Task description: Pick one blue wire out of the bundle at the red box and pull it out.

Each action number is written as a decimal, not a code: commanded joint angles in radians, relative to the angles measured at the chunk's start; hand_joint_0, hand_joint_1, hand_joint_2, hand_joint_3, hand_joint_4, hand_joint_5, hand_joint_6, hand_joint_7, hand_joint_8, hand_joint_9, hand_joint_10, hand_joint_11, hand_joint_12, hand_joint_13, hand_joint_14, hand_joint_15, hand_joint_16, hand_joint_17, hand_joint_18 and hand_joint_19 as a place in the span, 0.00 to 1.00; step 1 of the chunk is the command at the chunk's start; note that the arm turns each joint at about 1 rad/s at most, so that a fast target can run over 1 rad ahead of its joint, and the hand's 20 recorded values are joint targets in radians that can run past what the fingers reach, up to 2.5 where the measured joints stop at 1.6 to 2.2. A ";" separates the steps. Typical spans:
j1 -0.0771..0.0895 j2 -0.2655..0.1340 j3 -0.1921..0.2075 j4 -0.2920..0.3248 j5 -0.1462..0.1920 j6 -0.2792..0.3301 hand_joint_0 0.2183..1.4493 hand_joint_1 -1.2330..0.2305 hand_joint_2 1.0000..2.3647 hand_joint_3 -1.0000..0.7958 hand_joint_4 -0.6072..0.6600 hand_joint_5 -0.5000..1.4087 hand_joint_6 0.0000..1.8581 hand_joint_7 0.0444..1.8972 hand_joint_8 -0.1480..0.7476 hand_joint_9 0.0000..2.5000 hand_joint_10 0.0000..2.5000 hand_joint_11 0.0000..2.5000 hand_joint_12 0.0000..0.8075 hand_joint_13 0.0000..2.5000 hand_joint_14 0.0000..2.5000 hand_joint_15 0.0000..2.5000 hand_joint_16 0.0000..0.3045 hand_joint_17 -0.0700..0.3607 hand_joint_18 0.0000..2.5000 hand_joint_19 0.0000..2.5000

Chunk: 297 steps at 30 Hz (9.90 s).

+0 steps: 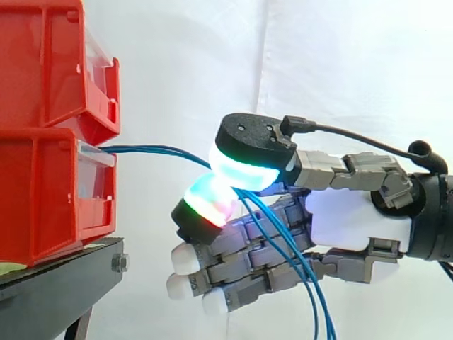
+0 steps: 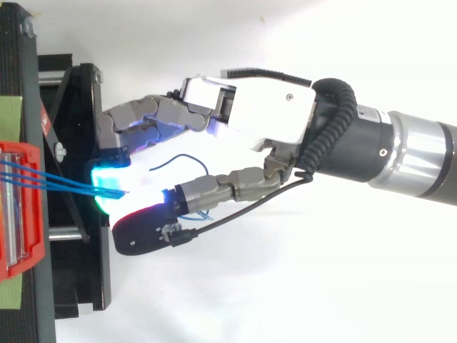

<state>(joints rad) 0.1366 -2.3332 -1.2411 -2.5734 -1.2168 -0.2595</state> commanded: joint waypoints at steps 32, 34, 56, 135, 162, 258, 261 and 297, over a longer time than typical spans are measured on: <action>-0.009 0.058 0.002 -0.235 0.002 -0.001 0.26 0.48 0.00 0.28 0.77 0.24 0.30 0.76 0.48 0.39 0.01 0.23 0.48 0.23 0.00 0.09 0.20 0.47 0.20 0.17; -0.009 0.058 0.000 -0.235 0.002 -0.001 0.27 0.51 0.00 0.29 0.76 0.24 0.29 0.78 0.47 0.39 0.01 0.22 0.47 0.23 0.00 0.10 0.19 0.47 0.19 0.18; -0.012 0.058 0.000 -0.234 0.002 -0.001 0.20 0.59 0.00 0.28 0.74 0.24 0.27 0.75 0.50 0.40 0.01 0.21 0.52 0.23 0.00 0.10 0.22 0.52 0.18 0.19; -0.018 0.058 0.000 -0.229 0.002 0.005 0.21 0.54 0.00 0.28 0.72 0.22 0.30 0.72 0.50 0.38 0.01 0.24 0.51 0.22 0.00 0.10 0.22 0.51 0.18 0.19; -0.018 0.058 0.000 -0.229 0.000 0.005 0.30 0.34 0.01 0.45 0.71 0.19 0.39 0.63 0.48 0.36 0.01 0.26 0.47 0.22 0.01 0.10 0.20 0.47 0.17 0.18; -0.018 0.058 0.009 -0.229 -0.003 0.042 0.35 0.30 0.02 0.51 0.76 0.22 0.28 0.77 0.45 0.38 0.01 0.26 0.45 0.21 0.00 0.09 0.19 0.46 0.17 0.15; -0.020 0.058 0.009 -0.228 -0.003 0.042 0.35 0.26 0.02 0.46 0.75 0.20 0.33 0.70 0.46 0.38 0.01 0.28 0.45 0.21 0.00 0.09 0.19 0.47 0.17 0.15; -0.020 0.058 0.011 -0.228 0.000 0.042 0.27 0.42 0.01 0.38 0.70 0.22 0.32 0.73 0.47 0.41 0.01 0.28 0.47 0.22 0.01 0.10 0.20 0.48 0.16 0.18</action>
<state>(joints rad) 0.1166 -2.2751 -1.2303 -2.8010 -1.2161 -0.2178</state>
